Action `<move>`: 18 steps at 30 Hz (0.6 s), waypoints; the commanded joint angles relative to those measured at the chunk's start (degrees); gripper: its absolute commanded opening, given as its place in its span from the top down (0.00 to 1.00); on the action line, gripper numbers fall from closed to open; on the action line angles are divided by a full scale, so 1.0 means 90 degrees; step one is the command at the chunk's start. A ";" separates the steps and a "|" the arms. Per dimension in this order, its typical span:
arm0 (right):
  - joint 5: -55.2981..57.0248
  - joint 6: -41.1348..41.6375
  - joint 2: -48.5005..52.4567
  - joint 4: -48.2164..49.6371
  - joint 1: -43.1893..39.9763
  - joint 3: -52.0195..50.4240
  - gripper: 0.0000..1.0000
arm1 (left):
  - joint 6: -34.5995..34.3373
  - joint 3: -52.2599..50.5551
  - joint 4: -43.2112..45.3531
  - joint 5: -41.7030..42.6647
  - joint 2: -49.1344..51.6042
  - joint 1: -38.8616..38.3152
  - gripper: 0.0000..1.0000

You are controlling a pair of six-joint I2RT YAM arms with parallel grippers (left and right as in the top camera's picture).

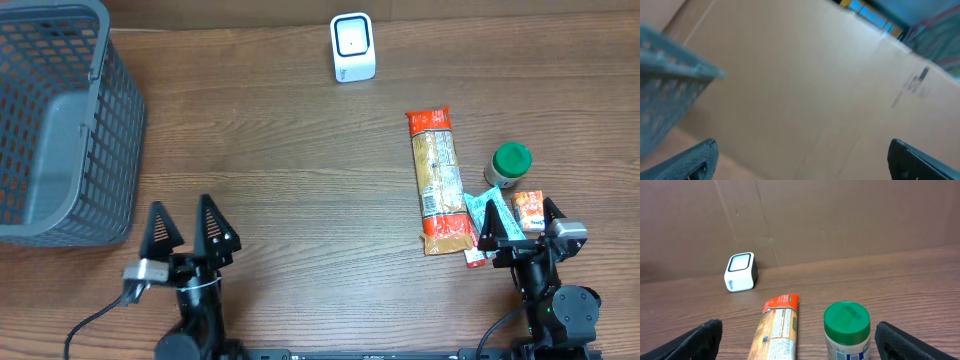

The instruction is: Scan the item barcode

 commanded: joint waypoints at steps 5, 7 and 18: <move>-0.0039 0.0019 -0.0051 0.0039 -0.0036 -0.0068 0.00 | -0.0240 -0.0146 -0.1122 0.0245 -0.0075 0.0034 0.00; -0.0039 0.0019 -0.0051 0.0039 -0.0036 -0.0068 0.00 | -0.0236 -0.0146 -0.1671 0.0240 -0.0075 0.0034 0.00; -0.0039 0.0019 -0.0051 0.0039 -0.0036 -0.0068 0.00 | 0.2650 -0.0143 -0.3062 0.1151 -0.0078 0.0032 0.00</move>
